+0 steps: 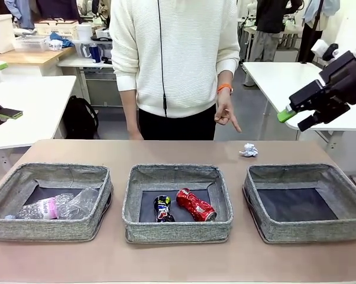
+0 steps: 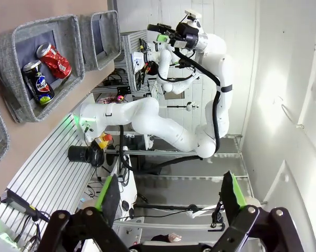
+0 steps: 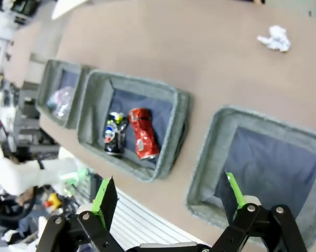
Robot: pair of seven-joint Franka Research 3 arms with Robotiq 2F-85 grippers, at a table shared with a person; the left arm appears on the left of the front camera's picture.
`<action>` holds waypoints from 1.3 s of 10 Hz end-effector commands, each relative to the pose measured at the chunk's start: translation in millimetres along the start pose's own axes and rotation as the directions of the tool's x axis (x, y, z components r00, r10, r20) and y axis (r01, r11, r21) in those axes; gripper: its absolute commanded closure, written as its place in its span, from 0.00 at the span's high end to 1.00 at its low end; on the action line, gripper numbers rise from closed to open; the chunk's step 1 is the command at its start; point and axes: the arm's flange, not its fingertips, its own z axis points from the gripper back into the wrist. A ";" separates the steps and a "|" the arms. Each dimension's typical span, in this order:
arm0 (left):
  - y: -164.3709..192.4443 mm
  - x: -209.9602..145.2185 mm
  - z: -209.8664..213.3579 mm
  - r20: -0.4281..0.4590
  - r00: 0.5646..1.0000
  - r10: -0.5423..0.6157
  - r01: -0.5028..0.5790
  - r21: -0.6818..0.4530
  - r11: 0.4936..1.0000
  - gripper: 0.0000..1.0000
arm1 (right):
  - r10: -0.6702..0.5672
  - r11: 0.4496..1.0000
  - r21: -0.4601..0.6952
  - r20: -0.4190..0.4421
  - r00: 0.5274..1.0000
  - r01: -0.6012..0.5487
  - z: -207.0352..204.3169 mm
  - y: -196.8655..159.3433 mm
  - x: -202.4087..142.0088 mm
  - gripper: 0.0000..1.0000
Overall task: Sort the waste into the appropriate baskets.
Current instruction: Pick up the waste item pointed out by the person.
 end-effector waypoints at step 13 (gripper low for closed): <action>0.9 -1.9 2.0 -0.014 1.000 -0.018 0.018 0.005 1.000 1.00 | -0.039 0.932 -0.359 0.013 0.999 0.041 -230.5 -187.2 166.6 1.00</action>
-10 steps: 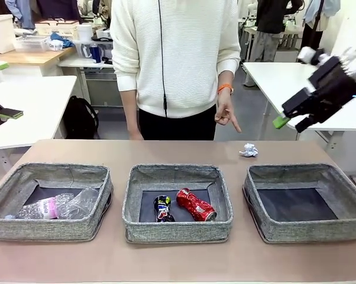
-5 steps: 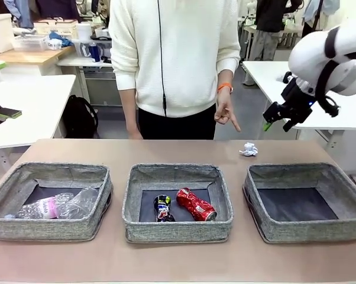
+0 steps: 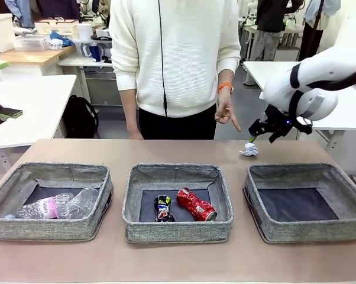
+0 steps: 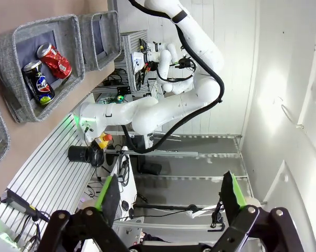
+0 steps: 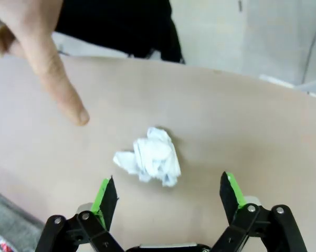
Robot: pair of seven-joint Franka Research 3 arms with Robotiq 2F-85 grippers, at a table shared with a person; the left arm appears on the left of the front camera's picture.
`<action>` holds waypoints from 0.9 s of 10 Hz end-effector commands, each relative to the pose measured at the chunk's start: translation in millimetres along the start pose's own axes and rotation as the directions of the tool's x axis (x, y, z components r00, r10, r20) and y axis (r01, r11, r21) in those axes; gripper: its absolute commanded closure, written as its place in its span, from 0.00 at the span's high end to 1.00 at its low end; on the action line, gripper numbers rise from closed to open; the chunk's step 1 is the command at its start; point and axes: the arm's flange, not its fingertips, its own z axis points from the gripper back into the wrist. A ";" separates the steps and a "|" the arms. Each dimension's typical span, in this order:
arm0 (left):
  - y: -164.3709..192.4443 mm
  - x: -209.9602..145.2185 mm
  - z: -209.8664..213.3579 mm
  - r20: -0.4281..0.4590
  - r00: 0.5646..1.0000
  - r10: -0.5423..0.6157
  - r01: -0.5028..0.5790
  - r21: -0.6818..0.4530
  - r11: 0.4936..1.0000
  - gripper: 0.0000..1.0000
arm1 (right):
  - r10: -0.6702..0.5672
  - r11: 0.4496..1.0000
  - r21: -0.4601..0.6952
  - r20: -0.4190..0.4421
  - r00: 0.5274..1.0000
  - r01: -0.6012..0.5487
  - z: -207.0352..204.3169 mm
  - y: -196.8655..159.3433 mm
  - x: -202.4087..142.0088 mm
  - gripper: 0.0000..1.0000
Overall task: Sort the waste into the appropriate baskets.
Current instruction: Pick up the waste item pointed out by the person.
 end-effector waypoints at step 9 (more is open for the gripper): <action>0.2 -2.3 1.7 -0.014 1.000 -0.019 0.019 0.006 1.000 1.00 | 0.004 1.000 0.016 0.020 1.000 -0.004 -35.7 3.5 1.3 0.43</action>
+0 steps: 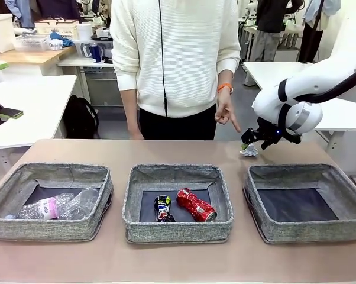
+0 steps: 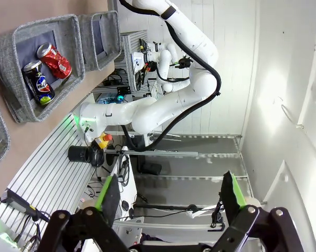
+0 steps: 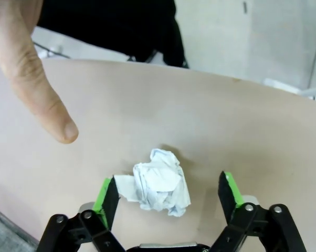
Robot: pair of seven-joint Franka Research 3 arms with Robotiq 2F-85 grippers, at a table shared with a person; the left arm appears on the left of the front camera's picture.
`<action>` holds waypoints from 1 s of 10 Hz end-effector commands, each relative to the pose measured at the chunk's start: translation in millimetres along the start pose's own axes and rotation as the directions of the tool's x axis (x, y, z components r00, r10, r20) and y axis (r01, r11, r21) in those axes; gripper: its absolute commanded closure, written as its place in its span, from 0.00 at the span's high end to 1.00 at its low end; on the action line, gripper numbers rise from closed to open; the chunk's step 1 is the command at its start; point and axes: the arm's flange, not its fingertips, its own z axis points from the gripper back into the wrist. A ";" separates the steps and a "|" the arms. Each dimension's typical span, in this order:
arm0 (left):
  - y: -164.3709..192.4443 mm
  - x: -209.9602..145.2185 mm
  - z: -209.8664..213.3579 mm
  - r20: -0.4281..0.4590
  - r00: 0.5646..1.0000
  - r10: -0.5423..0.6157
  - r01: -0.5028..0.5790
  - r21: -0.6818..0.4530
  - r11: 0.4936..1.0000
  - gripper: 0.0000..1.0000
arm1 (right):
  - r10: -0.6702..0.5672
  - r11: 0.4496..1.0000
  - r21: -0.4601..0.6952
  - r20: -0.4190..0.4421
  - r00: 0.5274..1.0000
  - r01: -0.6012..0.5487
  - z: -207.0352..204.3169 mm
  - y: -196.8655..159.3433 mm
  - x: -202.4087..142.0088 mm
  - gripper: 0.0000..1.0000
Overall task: Sort the waste into the appropriate baskets.
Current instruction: Pick up the waste item pointed out by the person.
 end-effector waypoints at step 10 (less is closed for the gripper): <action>0.2 -2.3 1.7 -0.014 1.000 -0.019 0.019 0.006 1.000 1.00 | -0.023 0.999 0.049 -0.009 1.000 0.023 7.5 -1.6 -0.3 0.00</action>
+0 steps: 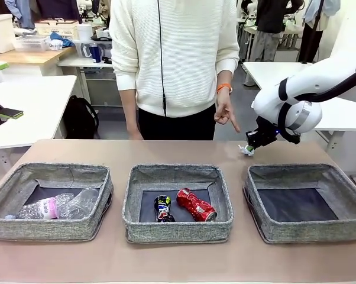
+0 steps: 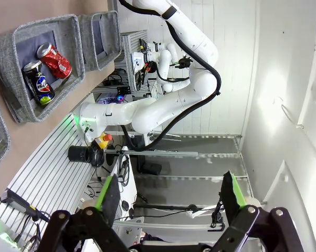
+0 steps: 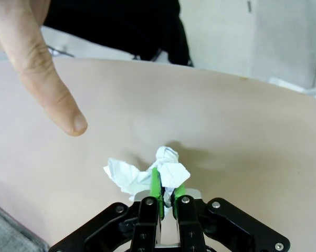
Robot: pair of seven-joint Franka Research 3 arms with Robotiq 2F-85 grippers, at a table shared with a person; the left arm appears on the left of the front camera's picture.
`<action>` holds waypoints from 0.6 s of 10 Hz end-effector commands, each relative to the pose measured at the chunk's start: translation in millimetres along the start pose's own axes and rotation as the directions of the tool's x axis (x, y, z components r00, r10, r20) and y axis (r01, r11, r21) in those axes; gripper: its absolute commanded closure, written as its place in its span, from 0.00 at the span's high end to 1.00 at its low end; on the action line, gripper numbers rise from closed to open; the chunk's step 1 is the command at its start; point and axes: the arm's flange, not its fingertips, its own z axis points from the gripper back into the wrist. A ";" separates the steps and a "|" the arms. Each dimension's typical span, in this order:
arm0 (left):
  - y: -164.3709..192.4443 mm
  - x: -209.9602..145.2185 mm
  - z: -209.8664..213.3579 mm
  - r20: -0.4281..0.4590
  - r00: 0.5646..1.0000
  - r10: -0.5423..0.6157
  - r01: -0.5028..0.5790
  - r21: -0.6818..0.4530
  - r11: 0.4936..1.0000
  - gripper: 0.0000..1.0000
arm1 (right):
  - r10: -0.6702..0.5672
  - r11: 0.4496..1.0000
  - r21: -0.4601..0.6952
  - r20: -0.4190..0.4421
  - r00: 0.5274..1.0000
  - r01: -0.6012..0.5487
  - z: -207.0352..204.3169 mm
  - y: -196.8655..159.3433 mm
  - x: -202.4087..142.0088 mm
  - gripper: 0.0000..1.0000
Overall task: Sort the waste into the appropriate baskets.
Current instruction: Pick up the waste item pointed out by the person.
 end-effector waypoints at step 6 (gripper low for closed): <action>0.2 -2.3 1.7 -0.014 1.000 -0.019 0.019 0.006 1.000 1.00 | -0.126 0.986 -0.143 -0.264 0.956 0.090 210.3 52.1 -17.0 0.00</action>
